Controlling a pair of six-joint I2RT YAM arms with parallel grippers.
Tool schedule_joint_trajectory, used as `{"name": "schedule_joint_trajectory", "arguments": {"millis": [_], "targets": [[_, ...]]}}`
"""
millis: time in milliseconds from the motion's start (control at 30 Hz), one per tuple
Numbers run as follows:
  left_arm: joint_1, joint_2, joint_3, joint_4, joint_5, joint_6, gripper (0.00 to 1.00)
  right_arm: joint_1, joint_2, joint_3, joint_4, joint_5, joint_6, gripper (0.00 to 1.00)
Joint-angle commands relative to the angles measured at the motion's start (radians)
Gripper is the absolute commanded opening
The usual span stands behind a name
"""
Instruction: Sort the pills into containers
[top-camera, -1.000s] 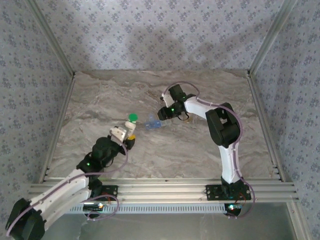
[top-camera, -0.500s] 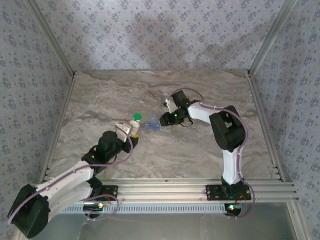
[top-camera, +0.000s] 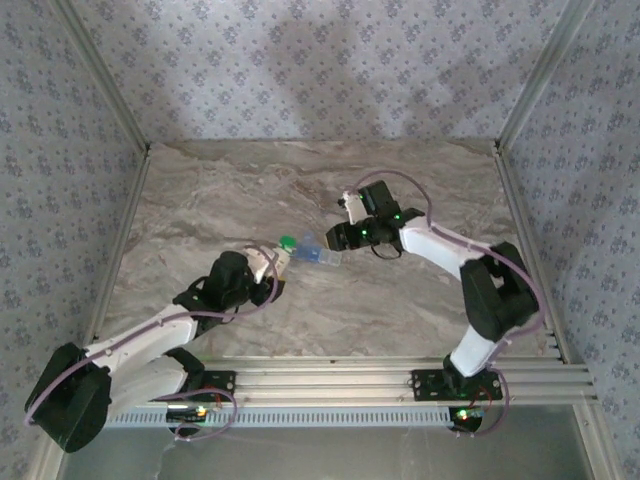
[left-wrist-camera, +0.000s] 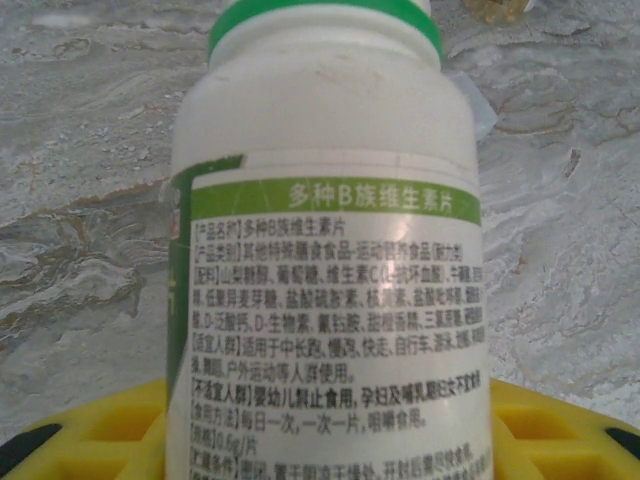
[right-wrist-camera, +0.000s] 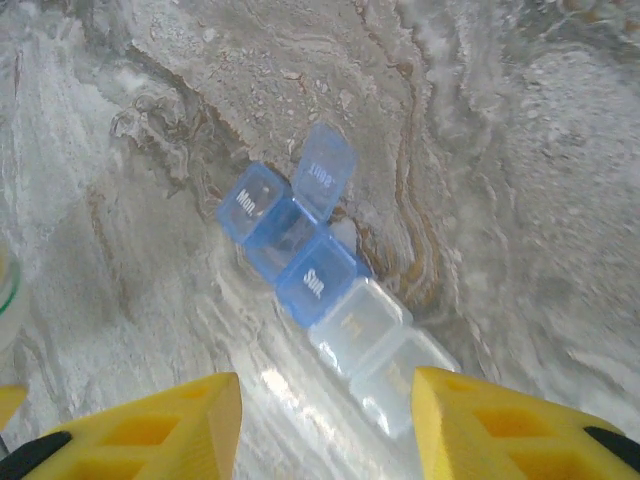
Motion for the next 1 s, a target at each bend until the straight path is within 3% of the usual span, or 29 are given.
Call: {"name": "schedule_joint_trajectory", "arguments": {"millis": [0, 233, 433, 967], "targets": [[0.004, 0.044, 0.077, -0.032, 0.034, 0.014, 0.00, 0.018, -0.112, -0.096, 0.026, 0.096, -0.004, 0.49], [0.003, 0.174, 0.206, -0.157, 0.019, 0.025, 0.00, 0.033, -0.411, -0.326, 0.180, 0.234, 0.003, 0.51], [0.002, 0.245, 0.277, -0.233, 0.030, 0.037, 0.00, 0.031, -0.579, -0.475, 0.291, 0.332, 0.001, 0.52], [0.002, 0.437, 0.518, -0.514, -0.022, 0.123, 0.00, 0.015, -0.619, -0.501, 0.312, 0.300, 0.028, 0.53]]}}
